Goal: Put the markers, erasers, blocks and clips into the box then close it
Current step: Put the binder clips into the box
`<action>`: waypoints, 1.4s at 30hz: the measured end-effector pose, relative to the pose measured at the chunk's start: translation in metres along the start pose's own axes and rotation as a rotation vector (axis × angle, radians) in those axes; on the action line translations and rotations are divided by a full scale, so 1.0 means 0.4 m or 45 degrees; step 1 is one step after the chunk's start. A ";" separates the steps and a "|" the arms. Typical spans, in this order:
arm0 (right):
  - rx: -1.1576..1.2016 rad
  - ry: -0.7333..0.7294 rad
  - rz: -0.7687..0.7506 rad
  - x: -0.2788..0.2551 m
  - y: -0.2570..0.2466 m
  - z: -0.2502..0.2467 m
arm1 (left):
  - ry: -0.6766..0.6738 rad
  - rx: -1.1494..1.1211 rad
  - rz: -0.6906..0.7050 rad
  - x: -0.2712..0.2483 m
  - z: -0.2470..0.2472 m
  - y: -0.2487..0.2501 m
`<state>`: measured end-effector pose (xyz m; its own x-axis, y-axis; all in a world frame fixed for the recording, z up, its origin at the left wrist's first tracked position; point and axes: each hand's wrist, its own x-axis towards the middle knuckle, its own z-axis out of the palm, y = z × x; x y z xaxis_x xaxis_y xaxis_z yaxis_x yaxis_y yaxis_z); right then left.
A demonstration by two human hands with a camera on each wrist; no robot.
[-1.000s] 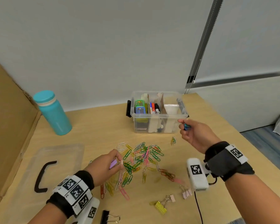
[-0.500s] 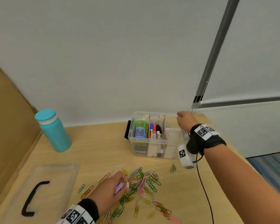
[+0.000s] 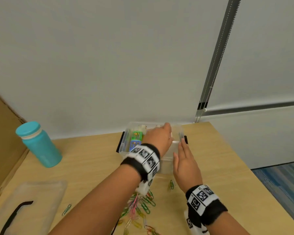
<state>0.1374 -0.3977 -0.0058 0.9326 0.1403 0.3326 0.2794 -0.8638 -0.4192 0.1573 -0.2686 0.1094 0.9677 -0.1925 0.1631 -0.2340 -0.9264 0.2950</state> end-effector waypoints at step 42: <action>-0.281 -1.363 -0.463 -0.434 -0.299 -0.013 | -1.042 0.027 -0.031 -0.754 0.038 -0.410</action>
<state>-0.0590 -0.3213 -0.0092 0.5510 0.6461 -0.5282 0.6240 -0.7392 -0.2533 -0.0948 -0.0637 -0.0026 0.7367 -0.3401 -0.5844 -0.2182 -0.9376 0.2706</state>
